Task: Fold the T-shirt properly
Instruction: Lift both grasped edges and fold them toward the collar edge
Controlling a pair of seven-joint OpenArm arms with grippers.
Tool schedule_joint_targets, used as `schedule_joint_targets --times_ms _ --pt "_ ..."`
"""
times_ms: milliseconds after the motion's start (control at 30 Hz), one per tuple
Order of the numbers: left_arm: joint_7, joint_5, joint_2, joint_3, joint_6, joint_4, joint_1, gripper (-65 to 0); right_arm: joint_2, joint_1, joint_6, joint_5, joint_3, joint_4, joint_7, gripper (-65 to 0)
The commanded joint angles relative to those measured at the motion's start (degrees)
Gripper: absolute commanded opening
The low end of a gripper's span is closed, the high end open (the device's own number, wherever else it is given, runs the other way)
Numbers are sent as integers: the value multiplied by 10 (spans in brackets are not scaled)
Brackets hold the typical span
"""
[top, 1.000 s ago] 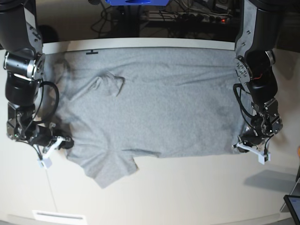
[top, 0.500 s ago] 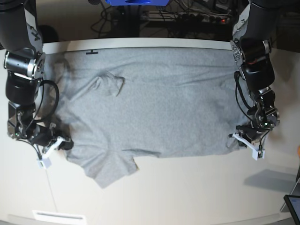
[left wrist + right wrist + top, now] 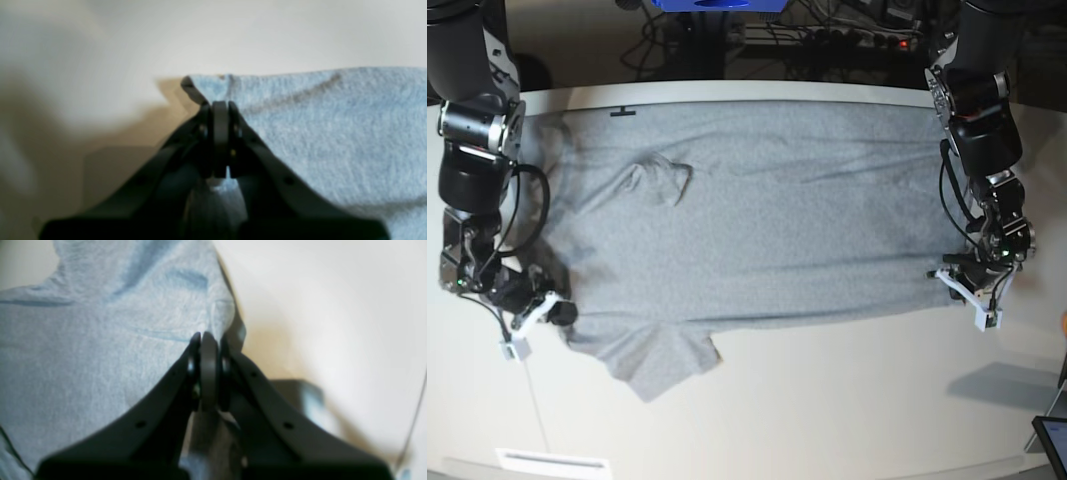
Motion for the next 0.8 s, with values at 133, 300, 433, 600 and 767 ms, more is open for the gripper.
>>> schedule_joint_targets --times_ms 133,300,433,600,767 --pt "-10 -1 -7 0 -16 12 -16 -650 10 -5 3 10 1 69 -14 -650" --pt "-10 -1 -4 0 -30 13 -15 -650 11 -18 3 11 1 94 -18 -650" --pt "-10 -1 -4 -1 -31 28 -6 -650 11 -26 3 11 1 112 -18 -650" --pt "31 -1 -4 -1 -31 119 18 -650 11 -27 3 11 1 115 -18 -650" --pt "73 -1 6 -1 -31 195 32 -650 10 -27 3 11 1 116 -24 -650"
